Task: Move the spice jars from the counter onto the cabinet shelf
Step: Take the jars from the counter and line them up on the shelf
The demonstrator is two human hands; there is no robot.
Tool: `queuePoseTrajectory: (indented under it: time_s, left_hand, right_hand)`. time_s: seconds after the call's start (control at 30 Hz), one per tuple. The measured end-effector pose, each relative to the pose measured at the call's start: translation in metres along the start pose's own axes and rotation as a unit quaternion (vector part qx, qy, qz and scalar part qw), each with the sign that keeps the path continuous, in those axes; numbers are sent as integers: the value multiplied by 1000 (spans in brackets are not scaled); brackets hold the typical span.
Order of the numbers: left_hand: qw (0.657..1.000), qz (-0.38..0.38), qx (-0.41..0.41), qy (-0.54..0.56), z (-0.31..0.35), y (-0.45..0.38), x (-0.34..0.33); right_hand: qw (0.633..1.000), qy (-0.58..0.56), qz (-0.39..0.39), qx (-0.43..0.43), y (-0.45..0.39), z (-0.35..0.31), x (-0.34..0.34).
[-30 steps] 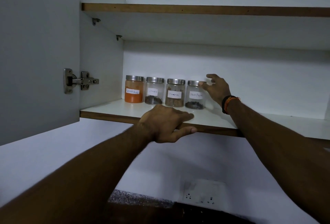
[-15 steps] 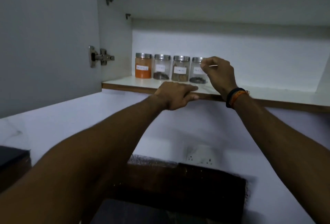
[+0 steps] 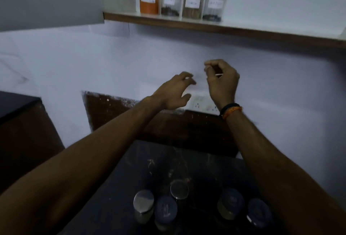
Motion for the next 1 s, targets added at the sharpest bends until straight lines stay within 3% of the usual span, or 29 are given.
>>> queuePoseTrajectory:
  time_s: [0.17, 0.33, 0.5, 0.67, 0.77, 1.0]
  left_hand:
    - [984, -155, 71, 54, -27, 83, -82]
    - [939, -281, 169, 104, -44, 169, -168]
    - [910, -315, 227, 145, -48, 225, -222]
    - [903, -292, 259, 179, -50, 243, -244]
    - [905, -272, 265, 192, -51, 244, -252]
    - [902, -249, 286, 208, -56, 245, -264]
  right_hand:
    - [982, 74, -143, -97, 93, 61, -29]
    - [912, 147, -325, -203, 196, 119, -49]
    - [830, 230, -437, -259, 281, 160, -53]
    - [753, 267, -532, -279, 342, 186, -60]
    - [747, 239, -544, -298, 362, 191, -65]
    - [773, 212, -469, -370, 365, 196, -73]
Point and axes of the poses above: each hand's wrist, its own y-axis away from the middle knuckle, its own x-axis out of the back of the hand, z = x × y, the point moved 6 cm from there along -y, towards the middle knuckle, and after that the axes turned 2 degrees about y, right-handed, at the moved point
